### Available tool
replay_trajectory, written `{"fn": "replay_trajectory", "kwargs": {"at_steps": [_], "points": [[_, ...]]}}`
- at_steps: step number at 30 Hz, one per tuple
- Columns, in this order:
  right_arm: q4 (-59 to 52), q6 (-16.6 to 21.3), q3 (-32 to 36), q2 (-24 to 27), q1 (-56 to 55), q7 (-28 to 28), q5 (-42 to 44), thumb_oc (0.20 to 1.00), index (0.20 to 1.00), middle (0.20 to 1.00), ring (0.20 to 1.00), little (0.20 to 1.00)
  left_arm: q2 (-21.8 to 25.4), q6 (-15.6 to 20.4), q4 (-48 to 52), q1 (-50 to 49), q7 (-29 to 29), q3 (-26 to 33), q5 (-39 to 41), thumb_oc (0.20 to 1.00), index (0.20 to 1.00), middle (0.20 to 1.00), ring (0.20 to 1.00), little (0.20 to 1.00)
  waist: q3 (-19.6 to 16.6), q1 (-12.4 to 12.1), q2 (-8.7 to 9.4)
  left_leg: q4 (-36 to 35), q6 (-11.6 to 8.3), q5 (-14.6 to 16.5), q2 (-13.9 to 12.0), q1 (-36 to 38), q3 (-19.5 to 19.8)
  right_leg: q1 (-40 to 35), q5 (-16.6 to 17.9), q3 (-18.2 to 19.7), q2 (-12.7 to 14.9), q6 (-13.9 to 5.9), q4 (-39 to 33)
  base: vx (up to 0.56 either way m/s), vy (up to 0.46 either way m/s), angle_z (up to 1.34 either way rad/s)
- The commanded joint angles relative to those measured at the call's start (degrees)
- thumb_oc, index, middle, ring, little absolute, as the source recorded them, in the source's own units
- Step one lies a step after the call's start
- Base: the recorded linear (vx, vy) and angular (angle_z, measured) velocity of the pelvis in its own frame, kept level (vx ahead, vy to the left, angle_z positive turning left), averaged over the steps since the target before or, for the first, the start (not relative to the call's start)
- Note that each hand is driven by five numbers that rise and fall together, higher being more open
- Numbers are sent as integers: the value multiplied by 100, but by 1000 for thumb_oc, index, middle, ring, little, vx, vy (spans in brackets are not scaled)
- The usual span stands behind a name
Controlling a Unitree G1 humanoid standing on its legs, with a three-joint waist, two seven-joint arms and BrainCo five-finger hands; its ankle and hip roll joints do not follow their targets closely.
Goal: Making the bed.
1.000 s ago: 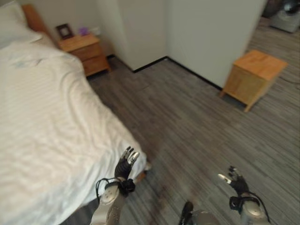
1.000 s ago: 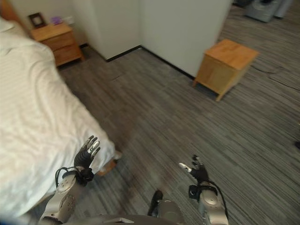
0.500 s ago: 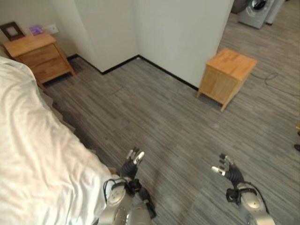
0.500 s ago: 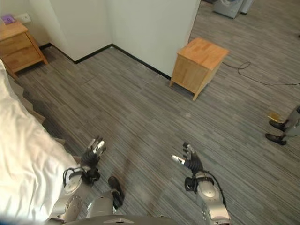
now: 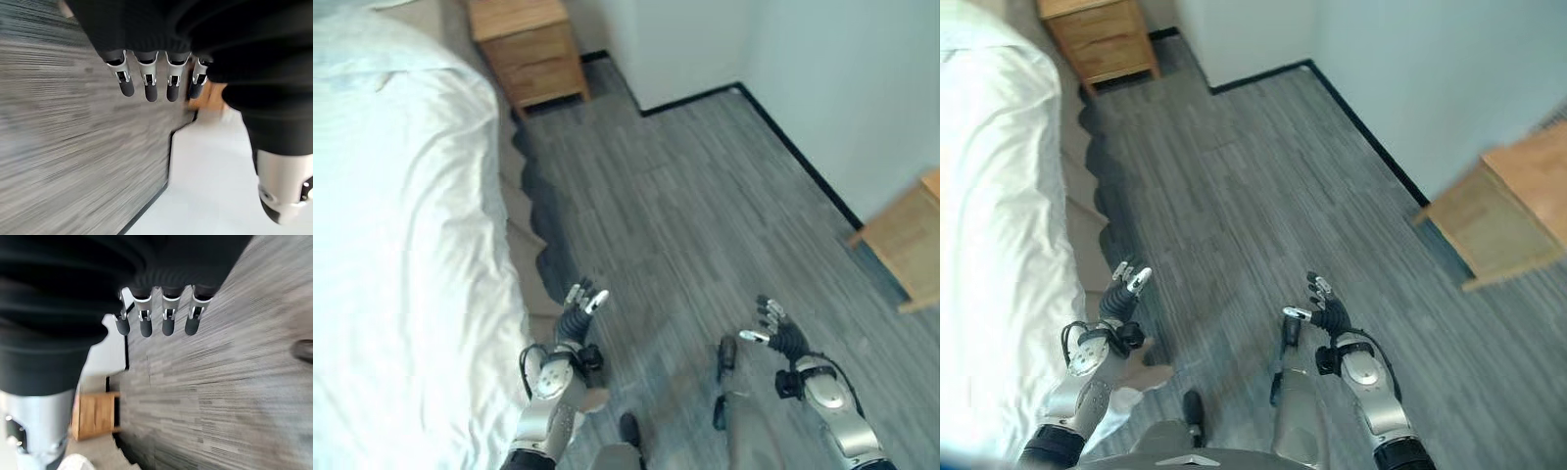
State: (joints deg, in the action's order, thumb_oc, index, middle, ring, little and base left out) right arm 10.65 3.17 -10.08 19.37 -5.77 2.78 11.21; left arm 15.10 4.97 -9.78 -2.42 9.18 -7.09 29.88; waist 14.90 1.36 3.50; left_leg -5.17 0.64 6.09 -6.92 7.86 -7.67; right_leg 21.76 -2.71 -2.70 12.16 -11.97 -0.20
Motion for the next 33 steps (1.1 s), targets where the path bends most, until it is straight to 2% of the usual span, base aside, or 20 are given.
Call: {"fn": "replay_trajectory", "kwargs": {"at_steps": [1, 2, 3, 4, 7, 10, 11, 12, 13, 14, 19, 20, 23, 24, 25, 26, 28, 31, 32, 33], "points": [[-392, 277, 197, 59, -61, -87, -205, 1000, 1000, 1000, 1000, 1000, 36, 435, 634, -193, -94, 20, -409, 1000, 1000, 1000, 1000, 1000, 22, -15, -68, 1262, -356, 300, 29, -11, -191, -931, 744, -269, -292, 164, 179, 525, -399, 121], [-391, 278, 194, 57, -59, -87, -205, 1000, 1000, 1000, 1000, 1000, 38, 433, 636, -194, -94, 24, -409, 1000, 1000, 1000, 1000, 1000, 4, 3, -54, 1278, -356, 290, 40, -51, -174, -911, 758, -278, -277, 167, 170, 352, -480, 73], [-391, 325, 290, 216, -28, -43, -165, 1000, 1000, 1000, 1000, 1000, -120, 421, 637, -297, -113, 37, -276, 1000, 1000, 1000, 1000, 1000, 155, -78, -69, 3090, -418, -213, -340, -819, -272, -1334, 635, -656, -283, 467, 126, 297, -474, 69], [-416, 342, 311, 231, -2, -12, -120, 1000, 1000, 1000, 1000, 1000, -159, 390, 614, -375, -135, 53, -244, 1000, 1000, 1000, 1000, 1000, 157, -64, -43, 3617, -399, -394, -577, -1030, -492, -1575, 542, -861, -343, 615, -18, 432, -614, 77], [-456, 290, 371, 255, 45, 25, -84, 1000, 1000, 1000, 1000, 1000, -160, 341, 573, -466, -135, 141, -163, 1000, 1000, 1000, 1000, 1000, 182, -144, -60, 3973, -469, -251, -680, -1395, -791, -2077, 261, -1046, -489, 712, -237, 239, -182, 89], [-519, 249, 353, 256, 97, 32, -161, 1000, 1000, 1000, 1000, 1000, -297, 314, 463, -659, -110, 226, -42, 1000, 1000, 1000, 1000, 1000, 169, -292, -19, 3152, -249, -93, -64, -1941, -1005, -2345, 152, -1141, -450, 726, -291, 391, -75, 12], [-515, 245, 356, 251, 69, 0, -216, 1000, 1000, 1000, 1000, 1000, -376, 237, 403, -799, -169, 251, -49, 1000, 1000, 1000, 1000, 1000, 90, -361, -134, 2374, -318, -161, -5, -1984, -1236, -2620, -57, -1273, -580, 650, -342, 361, -28, 39], [-511, 249, 356, 257, 56, 0, -220, 1000, 1000, 1000, 1000, 1000, -385, 232, 410, -816, -171, 243, -54, 1000, 1000, 1000, 1000, 1000, 90, -349, -120, 2255, -324, -189, 52, -1899, -1232, -2660, -77, -1284, -552, 637, -349, 616, 36, 47], [-489, 249, 358, 266, 49, 0, -271, 1000, 1000, 1000, 1000, 1000, -413, 193, 383, -889, -211, 252, -58, 1000, 1000, 1000, 1000, 1000, 12, -404, -277, 1275, -530, -849, -219, -2062, -1660, -2931, -301, -1466, -692, 636, -348, 452, 67, 13], [-470, 244, 346, 276, 66, 22, -286, 1000, 1000, 1000, 1000, 1000, -417, 165, 365, -884, -202, 224, -73, 1000, 1000, 1000, 1000, 1000, 20, -415, -286, 714, -588, -1093, -297, -1999, -1870, -3053, -402, -1589, -670, 625, -294, 579, 83, 1], [-405, 166, 292, 168, 62, -73, -393, 1000, 1000, 1000, 1000, 1000, -430, 72, 363, -952, -192, 243, -119, 1000, 1000, 1000, 1000, 1000, -174, -410, -241, 96, -544, -1402, -392, -1719, -2087, -3530, -716, -1780, -683, 489, 60, 469, 67, 4], [-418, 144, 256, 50, -53, -164, -433, 1000, 1000, 1000, 1000, 1000, -411, 6, 370, -1019, -215, 237, -168, 1000, 1000, 1000, 1000, 1000, -313, -449, -136, 77, -453, -1494, -272, -1558, -2127, -3604, -785, -1687, -600, 414, 434, 701, 146, -18], [-343, 136, 188, -39, -75, -181, -457, 1000, 1000, 1000, 1000, 1000, -294, -72, 300, -926, -209, 165, -235, 1000, 1000, 1000, 1000, 1000, -375, -451, 68, 61, -238, -1262, -25, -1329, -2220, -3377, -434, -1641, -251, 122, 1422, 428, 174, -23], [-334, 94, 162, -85, -77, -189, -495, 1000, 1000, 1000, 1000, 1000, -231, -87, 300, -872, -192, 142, -276, 1000, 1000, 1000, 1000, 1000, -368, -402, 127, 46, -121, -1118, 117, -1187, -2212, -3207, -150, -1625, -40, -28, 1893, 271, 168, -18], [-324, 84, 117, -111, -69, -190, -517, 1000, 1000, 1000, 1000, 1000, -143, -108, 340, -852, -217, 116, -338, 1000, 1000, 1000, 1000, 1000, -329, -329, 178, 24, -21, -993, 255, -1023, -2183, -2974, 498, -1549, 154, -186, 2498, 374, 231, 17], [-309, 78, 98, -162, -58, -191, -505, 1000, 1000, 1000, 1000, 1000, -89, -88, 355, -832, -197, 107, -369, 1000, 1000, 1000, 1000, 1000, -290, -273, 179, 17, 57, -896, 309, -910, -2115, -2666, 789, -1420, 271, -188, 3097, 333, 197, 34], [-232, 62, 58, -229, 37, -122, -530, 1000, 1000, 1000, 1000, 1000, 22, -85, 387, -693, -131, 142, -374, 1000, 1000, 1000, 1000, 1000, -201, -204, 143, 17, 118, -659, 292, -747, -2012, -2017, 701, -1346, 494, -118, 3704, 329, 65, 65], [-269, 54, 24, -297, 120, -44, -491, 1000, 1000, 1000, 1000, 1000, 61, -21, 359, -576, -90, 157, -253, 1000, 1000, 1000, 1000, 1000, -41, -36, 54, 17, 1, -508, 297, -529, -1682, -1661, 33, -1344, 289, 120, 2610, 315, -73, 83], [-267, 55, 22, -297, 121, -42, -492, 1000, 1000, 1000, 1000, 1000, 61, -21, 359, -577, -90, 159, -253, 1000, 1000, 1000, 1000, 1000, -37, -24, 46, 17, -5, -507, 286, -523, -1669, -1686, 34, -1364, 276, 127, 2588, 211, -98, 82], [-257, 61, 9, -286, 132, -18, -491, 1000, 1000, 1000, 1000, 1000, 52, -17, 329, -587, -90, 140, -240, 1000, 1000, 1000, 1000, 1000, -32, 22, 62, 17, -43, -447, 321, -459, -1558, -1612, -72, -1179, 97, 188, 1819, 282, -194, 108]]}}
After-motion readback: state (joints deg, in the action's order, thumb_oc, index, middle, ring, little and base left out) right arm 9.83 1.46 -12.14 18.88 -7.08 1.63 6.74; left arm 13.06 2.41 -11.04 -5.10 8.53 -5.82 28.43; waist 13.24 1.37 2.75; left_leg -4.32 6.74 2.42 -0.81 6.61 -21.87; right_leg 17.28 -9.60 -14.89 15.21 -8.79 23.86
